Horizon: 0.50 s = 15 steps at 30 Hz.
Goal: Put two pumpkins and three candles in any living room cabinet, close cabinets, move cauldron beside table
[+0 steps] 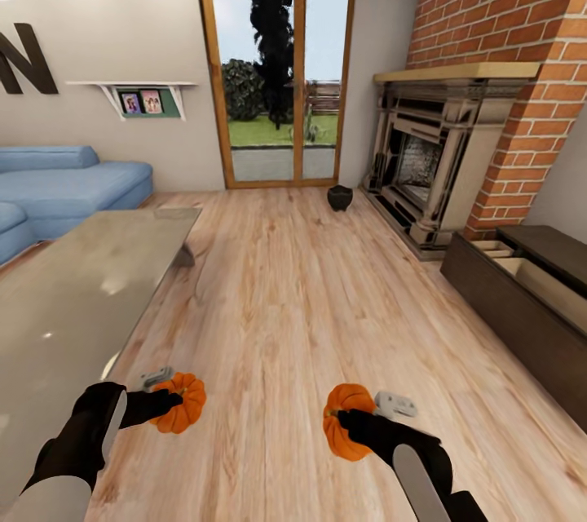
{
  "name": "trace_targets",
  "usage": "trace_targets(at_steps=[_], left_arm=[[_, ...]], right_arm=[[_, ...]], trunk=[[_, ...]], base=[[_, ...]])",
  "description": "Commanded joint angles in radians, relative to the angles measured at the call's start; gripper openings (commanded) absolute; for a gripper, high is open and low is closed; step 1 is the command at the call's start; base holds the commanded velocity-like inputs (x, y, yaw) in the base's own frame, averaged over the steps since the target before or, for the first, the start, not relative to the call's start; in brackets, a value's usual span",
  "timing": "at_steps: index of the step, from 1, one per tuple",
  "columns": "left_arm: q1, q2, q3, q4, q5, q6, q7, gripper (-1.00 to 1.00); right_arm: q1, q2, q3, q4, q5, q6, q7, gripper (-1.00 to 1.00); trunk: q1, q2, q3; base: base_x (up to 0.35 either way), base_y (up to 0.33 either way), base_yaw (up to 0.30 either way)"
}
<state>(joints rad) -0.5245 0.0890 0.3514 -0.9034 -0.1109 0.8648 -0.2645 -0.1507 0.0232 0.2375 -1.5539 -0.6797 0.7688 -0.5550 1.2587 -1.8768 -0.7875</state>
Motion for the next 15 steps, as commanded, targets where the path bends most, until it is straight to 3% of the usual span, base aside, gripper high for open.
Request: trace_targets(at_steps=[1,15], left_arm=[[0.000,0.000,0.000,0.000,0.003,0.000,0.000,-1.00],[0.000,0.000,0.000,0.000,0.003,0.002,-0.001,-1.00]], right_arm=[[0.000,0.000,0.005,0.000,0.001,-0.005,0.001,-1.00],[0.000,-0.001,0.018,0.040,0.000,-0.011,0.004,-1.00]], trunk=[[0.000,0.000,0.001],[0.000,0.000,0.002]], base=[[0.332,-0.099,0.001],[0.332,-0.014,0.000]])
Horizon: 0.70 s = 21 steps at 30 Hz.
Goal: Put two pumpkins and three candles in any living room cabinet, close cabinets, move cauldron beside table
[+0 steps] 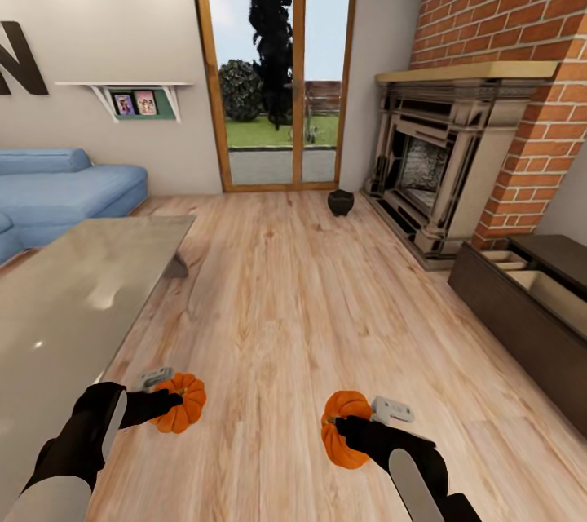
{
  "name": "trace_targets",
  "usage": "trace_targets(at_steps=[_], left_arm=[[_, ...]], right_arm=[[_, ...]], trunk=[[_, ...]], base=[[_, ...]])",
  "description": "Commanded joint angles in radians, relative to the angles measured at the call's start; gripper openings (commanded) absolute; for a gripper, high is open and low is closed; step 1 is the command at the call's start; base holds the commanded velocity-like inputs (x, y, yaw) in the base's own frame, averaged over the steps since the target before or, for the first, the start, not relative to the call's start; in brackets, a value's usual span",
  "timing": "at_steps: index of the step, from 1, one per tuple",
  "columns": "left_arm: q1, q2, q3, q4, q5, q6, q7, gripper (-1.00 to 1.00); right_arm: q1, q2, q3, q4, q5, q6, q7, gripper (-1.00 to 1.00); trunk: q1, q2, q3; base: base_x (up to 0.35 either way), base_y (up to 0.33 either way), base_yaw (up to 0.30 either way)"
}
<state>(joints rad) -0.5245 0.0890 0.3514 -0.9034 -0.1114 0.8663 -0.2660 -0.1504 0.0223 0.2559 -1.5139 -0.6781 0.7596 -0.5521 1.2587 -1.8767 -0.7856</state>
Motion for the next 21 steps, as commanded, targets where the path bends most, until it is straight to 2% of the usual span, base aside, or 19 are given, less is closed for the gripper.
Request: trace_targets(at_steps=[1,21], left_arm=[[0.000,0.000,0.000,0.000,0.004,0.000,0.001,-1.00],[0.000,0.001,0.000,0.000,0.004,0.000,0.001,-1.00]], right_arm=[[0.000,0.000,-0.001,0.001,-0.002,-0.002,0.001,-1.00],[-0.001,0.002,-0.006,0.000,-0.002,-0.002,-0.003,-1.00]], trunk=[[0.000,0.000,0.000],[0.000,0.000,0.006]], base=[[0.332,0.014,0.000],[0.332,0.065,0.029]])
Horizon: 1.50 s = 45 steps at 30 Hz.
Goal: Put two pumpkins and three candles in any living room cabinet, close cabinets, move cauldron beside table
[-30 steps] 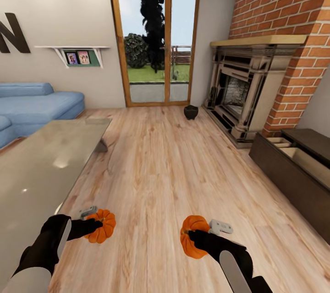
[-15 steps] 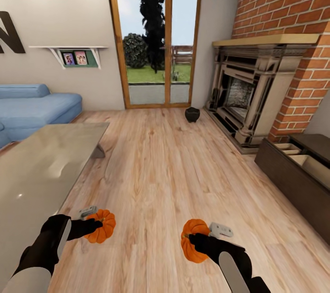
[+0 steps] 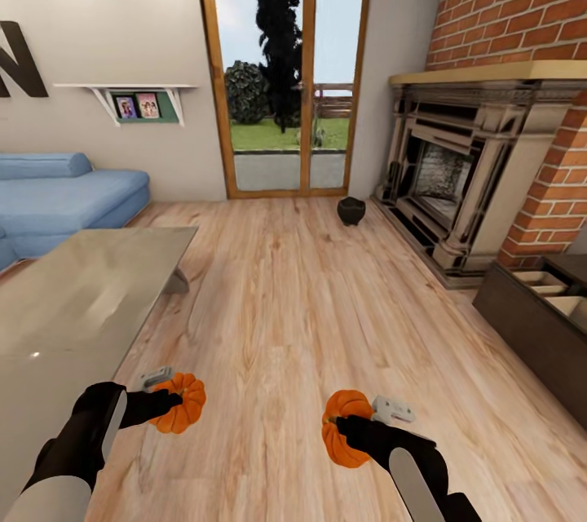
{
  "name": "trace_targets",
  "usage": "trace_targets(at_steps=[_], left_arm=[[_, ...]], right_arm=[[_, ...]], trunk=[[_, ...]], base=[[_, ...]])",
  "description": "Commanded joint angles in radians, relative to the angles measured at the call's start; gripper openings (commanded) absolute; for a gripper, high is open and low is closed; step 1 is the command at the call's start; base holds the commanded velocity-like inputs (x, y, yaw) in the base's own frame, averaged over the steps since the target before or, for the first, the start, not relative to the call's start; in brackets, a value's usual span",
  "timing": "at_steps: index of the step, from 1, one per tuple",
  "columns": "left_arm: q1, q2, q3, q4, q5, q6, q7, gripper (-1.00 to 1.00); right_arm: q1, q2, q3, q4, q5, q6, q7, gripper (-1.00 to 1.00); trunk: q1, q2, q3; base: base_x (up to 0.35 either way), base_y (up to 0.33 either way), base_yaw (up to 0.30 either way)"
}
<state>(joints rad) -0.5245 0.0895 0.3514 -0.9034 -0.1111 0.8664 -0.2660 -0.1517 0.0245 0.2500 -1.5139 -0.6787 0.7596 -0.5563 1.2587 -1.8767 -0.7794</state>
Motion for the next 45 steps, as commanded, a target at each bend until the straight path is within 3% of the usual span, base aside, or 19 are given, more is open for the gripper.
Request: trace_targets(at_steps=[1,45], left_arm=[[0.000,0.000,0.000,0.000,0.004,0.000,0.001,-1.00],[0.000,0.001,0.000,0.000,0.004,-0.001,-0.001,-1.00]], right_arm=[[0.000,0.000,0.000,0.000,-0.001,-0.002,0.002,-1.00],[0.000,0.000,0.002,0.001,-0.004,-0.003,0.009,-1.00]], trunk=[[0.000,0.000,0.000],[0.000,0.000,0.000]], base=[[0.332,0.002,0.002],[0.332,0.000,0.000]])
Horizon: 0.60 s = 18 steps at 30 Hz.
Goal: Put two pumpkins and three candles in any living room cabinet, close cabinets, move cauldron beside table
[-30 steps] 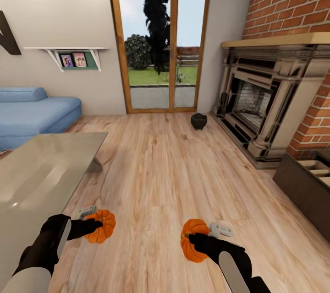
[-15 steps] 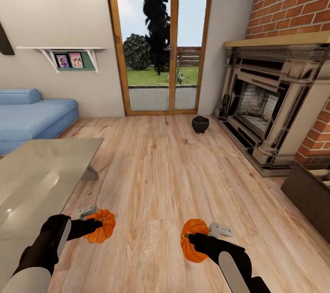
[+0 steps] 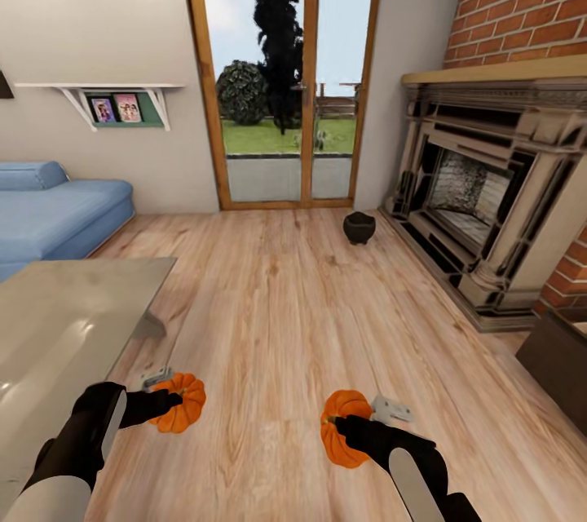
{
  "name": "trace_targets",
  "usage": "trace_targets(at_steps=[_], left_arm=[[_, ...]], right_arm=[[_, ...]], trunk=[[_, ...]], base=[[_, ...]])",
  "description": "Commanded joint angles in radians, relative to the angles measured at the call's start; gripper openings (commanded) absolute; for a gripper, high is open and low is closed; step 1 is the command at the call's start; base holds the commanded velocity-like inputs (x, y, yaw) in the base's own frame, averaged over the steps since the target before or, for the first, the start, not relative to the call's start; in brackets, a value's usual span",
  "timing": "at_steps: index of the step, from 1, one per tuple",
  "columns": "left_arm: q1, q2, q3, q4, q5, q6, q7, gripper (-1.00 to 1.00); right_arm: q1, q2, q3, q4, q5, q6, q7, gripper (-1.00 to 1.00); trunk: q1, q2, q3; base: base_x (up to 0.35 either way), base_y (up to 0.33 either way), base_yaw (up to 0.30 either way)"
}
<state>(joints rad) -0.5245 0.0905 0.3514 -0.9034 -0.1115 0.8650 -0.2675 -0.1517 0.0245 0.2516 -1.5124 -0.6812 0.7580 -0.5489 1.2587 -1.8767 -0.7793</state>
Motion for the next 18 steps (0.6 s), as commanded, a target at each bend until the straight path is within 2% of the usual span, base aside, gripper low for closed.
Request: trace_targets(at_steps=[1,18], left_arm=[[0.000,0.000,0.000,0.000,0.004,0.000,0.001,-1.00],[0.000,0.002,0.000,0.000,0.004,0.000,0.001,-1.00]], right_arm=[[0.000,0.000,0.000,0.000,-0.001,-0.002,0.001,-1.00],[0.000,0.001,0.000,0.001,-0.001,-0.002,0.001,-1.00]], trunk=[[0.000,0.000,0.000],[0.000,0.000,0.000]], base=[[0.332,0.000,0.000],[0.332,0.000,0.000]])
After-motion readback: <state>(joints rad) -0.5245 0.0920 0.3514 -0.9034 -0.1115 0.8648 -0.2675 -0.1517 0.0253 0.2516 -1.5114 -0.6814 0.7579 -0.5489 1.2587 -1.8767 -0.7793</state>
